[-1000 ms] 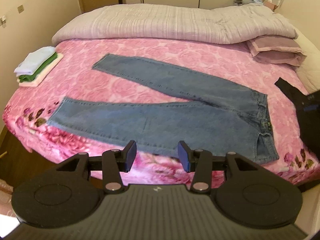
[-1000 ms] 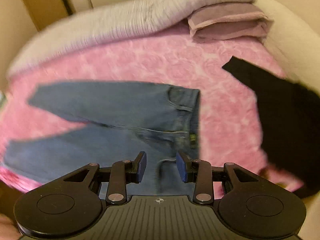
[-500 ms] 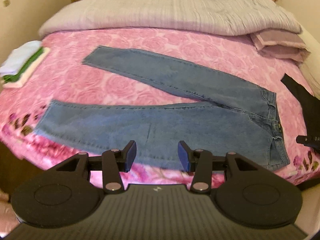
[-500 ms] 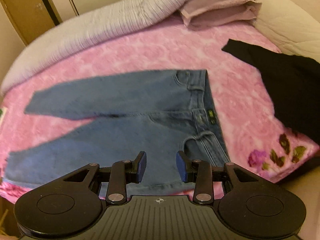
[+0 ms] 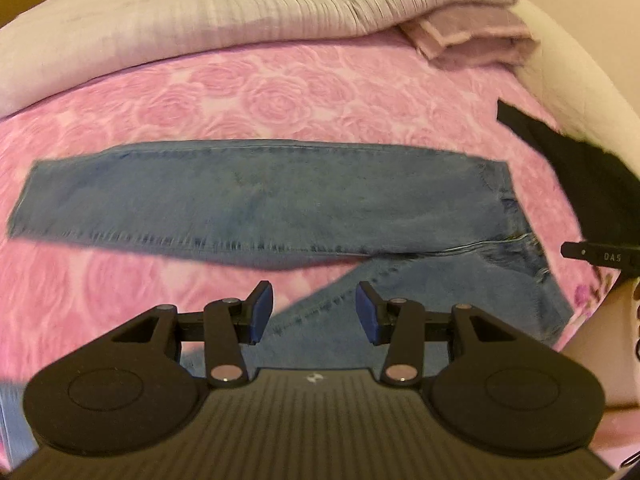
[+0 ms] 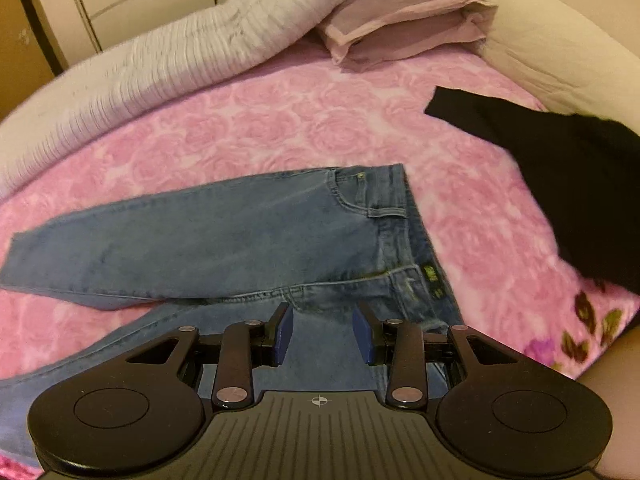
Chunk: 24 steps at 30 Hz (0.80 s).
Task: Fold clothes
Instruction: 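Grasp a jeans leg hem with the left tool while the right tool pinches the waistband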
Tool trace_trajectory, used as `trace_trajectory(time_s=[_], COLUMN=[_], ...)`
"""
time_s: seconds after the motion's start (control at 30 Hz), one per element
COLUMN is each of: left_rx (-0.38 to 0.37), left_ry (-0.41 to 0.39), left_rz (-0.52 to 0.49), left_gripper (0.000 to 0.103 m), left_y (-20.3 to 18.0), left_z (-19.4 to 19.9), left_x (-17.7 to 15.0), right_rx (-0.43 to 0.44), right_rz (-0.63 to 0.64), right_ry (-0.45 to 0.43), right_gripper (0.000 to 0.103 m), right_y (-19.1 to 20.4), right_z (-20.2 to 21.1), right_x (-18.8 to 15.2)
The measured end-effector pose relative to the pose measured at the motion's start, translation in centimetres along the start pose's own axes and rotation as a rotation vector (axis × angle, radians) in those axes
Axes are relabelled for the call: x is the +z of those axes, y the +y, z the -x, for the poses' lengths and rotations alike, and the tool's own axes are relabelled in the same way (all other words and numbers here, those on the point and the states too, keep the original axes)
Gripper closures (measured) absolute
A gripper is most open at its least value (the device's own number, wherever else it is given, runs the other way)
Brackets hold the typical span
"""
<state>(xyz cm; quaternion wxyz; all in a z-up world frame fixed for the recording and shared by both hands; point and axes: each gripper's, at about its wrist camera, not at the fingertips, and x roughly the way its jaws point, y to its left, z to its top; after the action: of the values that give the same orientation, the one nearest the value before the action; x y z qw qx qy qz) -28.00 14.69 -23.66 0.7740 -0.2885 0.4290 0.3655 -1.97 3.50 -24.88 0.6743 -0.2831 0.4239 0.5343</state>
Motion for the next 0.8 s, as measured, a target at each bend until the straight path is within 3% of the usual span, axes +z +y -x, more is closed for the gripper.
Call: trace_trajectory(time_s=[0.23,0.6,0.8], left_rx=[-0.055,-0.110,-0.097], left_ry=[0.044,0.092,0.115], left_rz=[-0.119,-0.270,-0.355], left_gripper=[0.062,0.062,0.062], left_y=[1.0,1.4,1.1], left_z=[-7.4,-19.0,-25.3], left_x=[3.7,10.7,14.1], right_rx=[0.029,0.070,0.134], right_rz=[0.102,0.369,0.517], right_ry=[0.103,0.150,0.162], right_gripper=[0.066,0.066,0.066], right_y=[2.9,3.4,2.4], right_z=[-7.3,-18.6,-24.6], right_x=[2.4,9.5,13.8])
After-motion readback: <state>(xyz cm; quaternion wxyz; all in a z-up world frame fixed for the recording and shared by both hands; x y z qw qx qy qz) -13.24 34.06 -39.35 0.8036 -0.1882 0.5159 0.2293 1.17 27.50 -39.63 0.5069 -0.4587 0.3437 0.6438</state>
